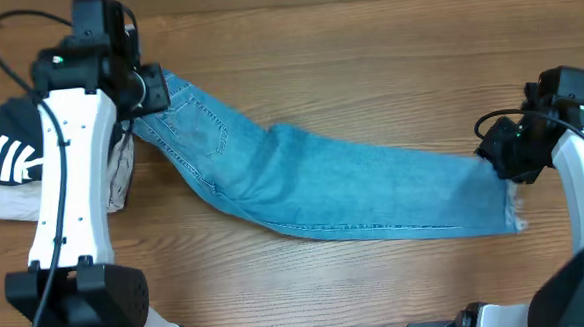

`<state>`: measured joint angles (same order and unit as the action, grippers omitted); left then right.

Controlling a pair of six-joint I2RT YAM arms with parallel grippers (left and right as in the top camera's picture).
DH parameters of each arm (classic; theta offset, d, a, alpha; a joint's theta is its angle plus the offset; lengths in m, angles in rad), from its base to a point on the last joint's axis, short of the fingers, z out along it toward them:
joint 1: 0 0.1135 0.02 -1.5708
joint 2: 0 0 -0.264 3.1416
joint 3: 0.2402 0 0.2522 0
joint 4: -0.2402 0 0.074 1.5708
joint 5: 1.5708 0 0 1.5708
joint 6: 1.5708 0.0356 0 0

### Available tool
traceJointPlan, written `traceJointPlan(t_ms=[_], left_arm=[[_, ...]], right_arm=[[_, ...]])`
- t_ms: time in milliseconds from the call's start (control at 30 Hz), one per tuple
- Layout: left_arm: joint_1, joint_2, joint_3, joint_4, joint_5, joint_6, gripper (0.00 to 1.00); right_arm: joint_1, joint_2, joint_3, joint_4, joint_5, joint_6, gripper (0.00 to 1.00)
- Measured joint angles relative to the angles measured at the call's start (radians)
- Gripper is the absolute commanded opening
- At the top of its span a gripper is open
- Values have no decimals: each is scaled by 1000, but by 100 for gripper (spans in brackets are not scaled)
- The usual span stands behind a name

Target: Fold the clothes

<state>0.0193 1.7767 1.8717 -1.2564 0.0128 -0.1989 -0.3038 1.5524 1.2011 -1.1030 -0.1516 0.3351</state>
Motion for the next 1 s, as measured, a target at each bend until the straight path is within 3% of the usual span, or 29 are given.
traceJointPlan(t_ms=[133,333,667,833,867,967,1000], left_arm=[[0,-10,125,-119,38,21,36],[0,-11,142,-163,51,63,43],[0,-11,143,-162,59,76,50],[0,-11,143,-161,59,76,51],[0,-11,143,-161,59,76,51],[0,-11,143,-161,59,76,52],[0,-11,143,-160,59,76,52]], right_arm=[[-19,66,-23,-68,0,-7,59],[-19,67,-34,-136,-2,-10,60],[-19,68,-327,94,-101,39,57],[-19,68,-373,104,-125,77,57],[-19,68,-376,109,-126,82,55],[-19,68,-383,179,-132,93,33],[-19,68,-383,195,-131,104,31]])
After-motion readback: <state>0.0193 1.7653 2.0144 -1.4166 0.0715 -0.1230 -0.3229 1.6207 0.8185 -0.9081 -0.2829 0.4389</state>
